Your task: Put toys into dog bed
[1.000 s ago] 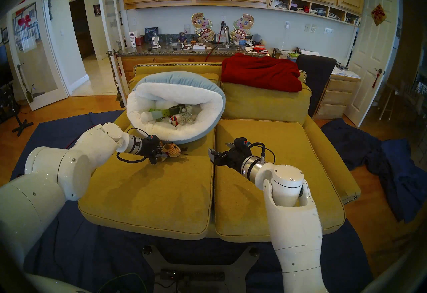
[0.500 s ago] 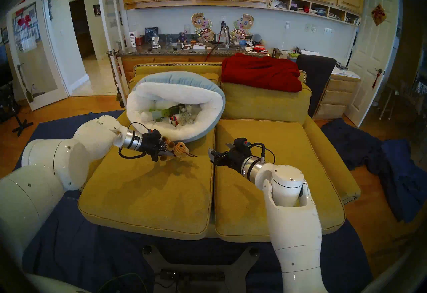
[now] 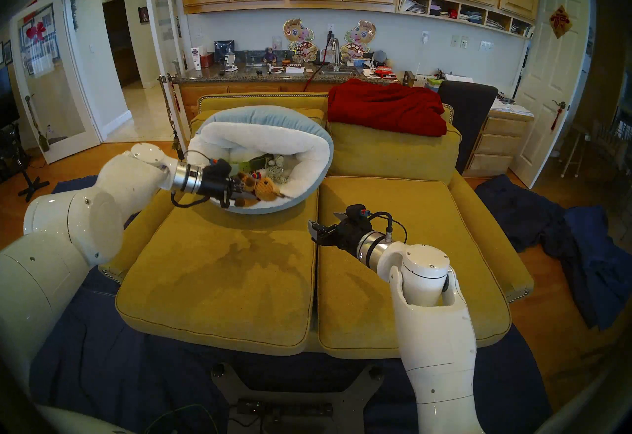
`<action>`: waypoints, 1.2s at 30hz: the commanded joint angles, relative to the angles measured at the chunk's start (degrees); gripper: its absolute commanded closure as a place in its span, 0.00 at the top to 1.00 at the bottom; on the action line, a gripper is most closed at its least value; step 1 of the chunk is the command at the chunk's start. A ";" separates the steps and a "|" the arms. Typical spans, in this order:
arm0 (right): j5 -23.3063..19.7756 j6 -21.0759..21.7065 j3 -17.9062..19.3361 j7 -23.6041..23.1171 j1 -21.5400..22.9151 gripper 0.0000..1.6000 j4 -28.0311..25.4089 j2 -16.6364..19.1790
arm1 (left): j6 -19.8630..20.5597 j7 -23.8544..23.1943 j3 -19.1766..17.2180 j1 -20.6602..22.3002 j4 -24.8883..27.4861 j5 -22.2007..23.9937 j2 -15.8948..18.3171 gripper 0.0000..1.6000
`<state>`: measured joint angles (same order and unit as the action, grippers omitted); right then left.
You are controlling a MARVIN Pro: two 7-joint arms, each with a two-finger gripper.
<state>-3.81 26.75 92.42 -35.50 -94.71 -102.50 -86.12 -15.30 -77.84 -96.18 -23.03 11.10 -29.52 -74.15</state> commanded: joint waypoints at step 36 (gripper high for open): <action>0.58 -0.33 0.17 -0.60 1.37 1.00 -1.75 -0.58 | 11.73 25.13 2.39 5.66 -0.04 -7.13 -1.77 0.00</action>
<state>-3.11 26.75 92.68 -36.03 -94.71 -102.48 -86.61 -2.60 -54.71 -94.03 -19.90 9.64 -36.29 -76.43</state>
